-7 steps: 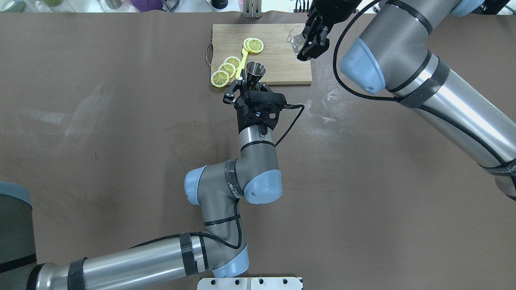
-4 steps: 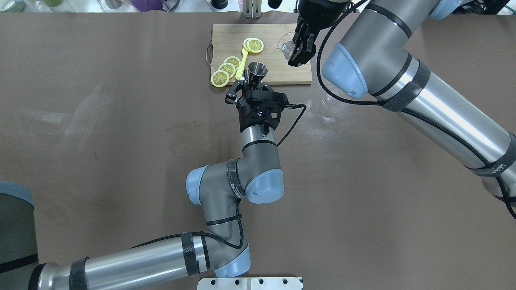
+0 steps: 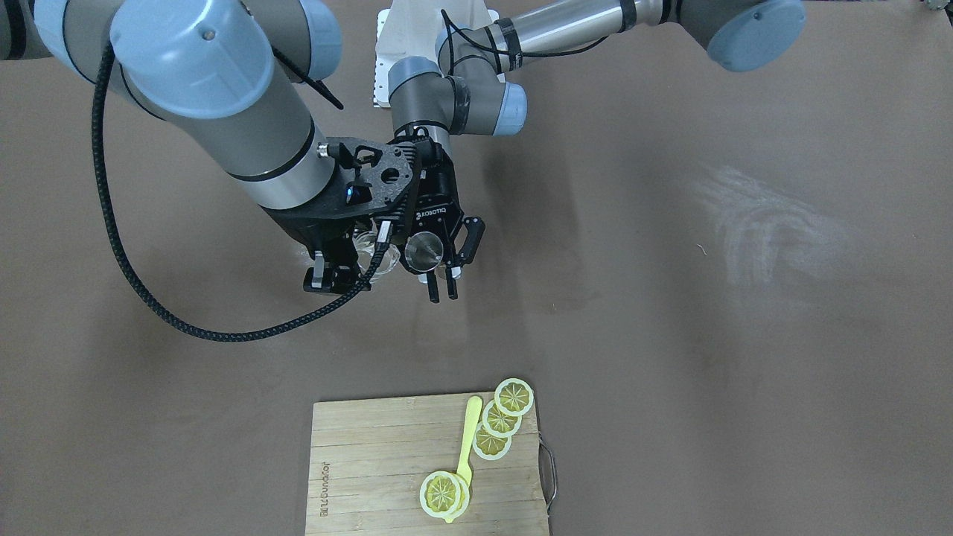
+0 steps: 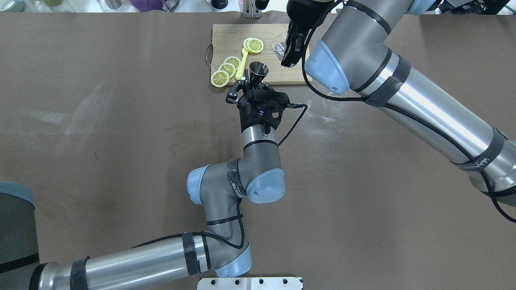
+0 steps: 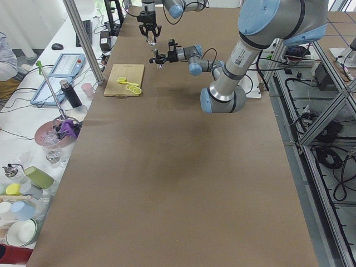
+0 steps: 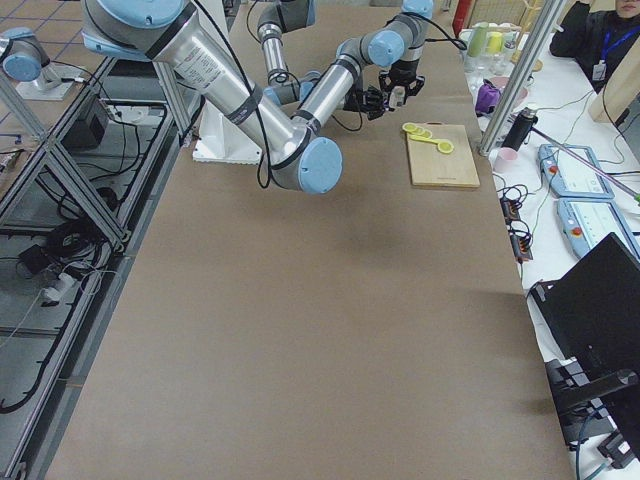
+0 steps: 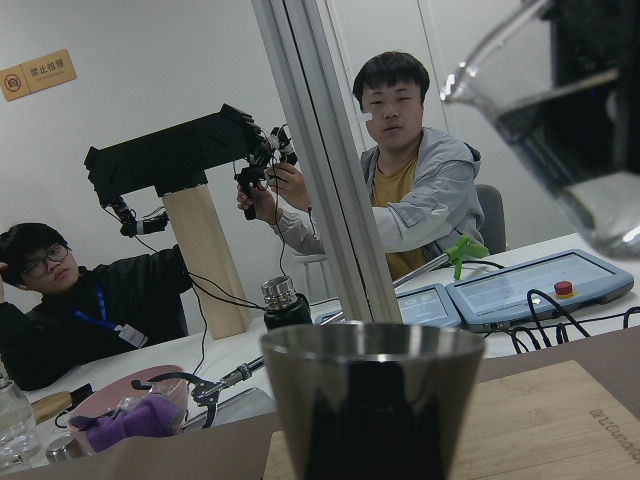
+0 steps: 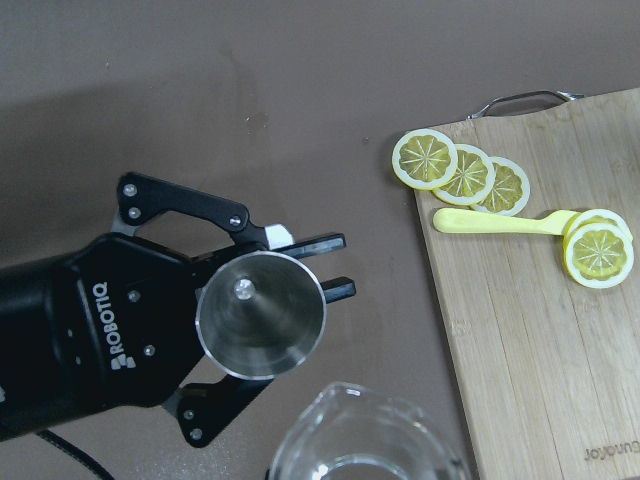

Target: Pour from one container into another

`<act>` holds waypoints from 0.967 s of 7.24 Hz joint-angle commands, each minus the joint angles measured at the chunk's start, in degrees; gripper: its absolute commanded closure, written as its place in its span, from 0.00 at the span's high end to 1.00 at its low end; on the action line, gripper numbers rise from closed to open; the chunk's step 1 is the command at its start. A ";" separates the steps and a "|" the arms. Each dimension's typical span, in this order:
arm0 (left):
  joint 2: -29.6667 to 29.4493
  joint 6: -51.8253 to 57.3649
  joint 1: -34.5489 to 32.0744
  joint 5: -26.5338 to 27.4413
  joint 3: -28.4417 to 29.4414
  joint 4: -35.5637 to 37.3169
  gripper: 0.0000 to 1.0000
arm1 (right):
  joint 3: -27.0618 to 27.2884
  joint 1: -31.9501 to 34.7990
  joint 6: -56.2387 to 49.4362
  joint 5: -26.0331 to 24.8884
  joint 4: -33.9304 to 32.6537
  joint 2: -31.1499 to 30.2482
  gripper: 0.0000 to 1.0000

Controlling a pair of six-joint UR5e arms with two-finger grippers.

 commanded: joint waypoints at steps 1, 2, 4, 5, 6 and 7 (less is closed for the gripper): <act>-0.03 0.79 0.02 -0.07 -0.15 0.00 0.00 | -1.40 -0.38 -0.15 -0.28 -1.89 1.51 0.00; -0.12 0.79 0.02 -0.07 -0.24 0.00 0.00 | -1.40 -0.47 -0.24 -0.37 -2.94 1.77 0.00; -0.38 0.88 -0.07 -0.07 -0.24 0.00 0.00 | -1.31 -0.56 -1.03 -0.72 -5.57 2.56 0.00; -0.38 0.88 -0.07 -0.07 -0.24 0.00 0.00 | -1.22 -0.56 -1.55 -1.07 -7.24 3.09 0.00; -0.38 0.88 -0.07 0.02 -0.33 0.00 0.00 | -1.05 -0.56 -2.42 -1.51 -9.35 3.79 0.00; -0.38 0.88 -0.07 0.02 -0.42 -0.09 0.00 | -0.87 -0.65 -2.52 -2.21 -11.11 4.41 0.00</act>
